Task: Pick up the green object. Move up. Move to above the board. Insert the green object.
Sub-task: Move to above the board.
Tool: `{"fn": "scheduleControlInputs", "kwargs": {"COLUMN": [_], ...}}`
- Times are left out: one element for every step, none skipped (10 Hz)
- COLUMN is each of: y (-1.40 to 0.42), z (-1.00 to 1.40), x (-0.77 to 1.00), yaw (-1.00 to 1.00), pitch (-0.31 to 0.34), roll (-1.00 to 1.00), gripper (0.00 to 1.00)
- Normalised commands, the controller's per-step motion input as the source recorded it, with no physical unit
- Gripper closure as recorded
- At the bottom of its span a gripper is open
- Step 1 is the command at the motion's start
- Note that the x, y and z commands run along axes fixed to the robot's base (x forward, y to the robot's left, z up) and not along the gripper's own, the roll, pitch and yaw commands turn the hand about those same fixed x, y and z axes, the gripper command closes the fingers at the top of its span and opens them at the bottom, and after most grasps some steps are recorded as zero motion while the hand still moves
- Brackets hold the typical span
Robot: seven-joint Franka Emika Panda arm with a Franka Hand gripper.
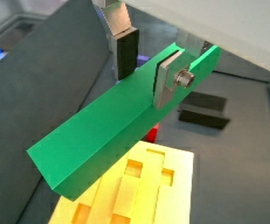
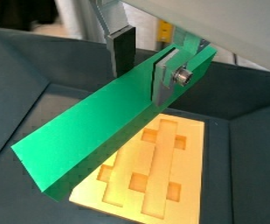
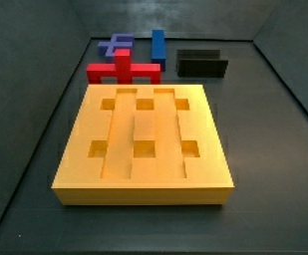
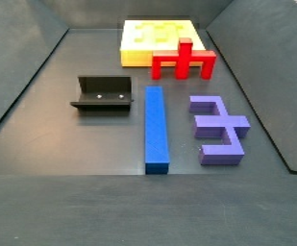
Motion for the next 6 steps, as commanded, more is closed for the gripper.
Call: {"fn": "scheduleControlInputs", "kwargs": {"y": [-0.04, -0.04, -0.04, -0.04, -0.04, -0.04], "z": [0.02, 0.02, 0.03, 0.03, 0.03, 0.03], "x": [0.07, 0.07, 0.07, 0.08, 0.09, 0.10], "yaw": [1.00, 1.00, 1.00, 0.98, 0.72, 0.48], "pitch": [0.153, 0.178, 0.210, 0.266, 0.251, 0.226], "roll": [0.04, 0.05, 0.06, 0.08, 0.08, 0.07], "gripper": [1.00, 1.00, 1.00, 1.00, 1.00, 1.00]}}
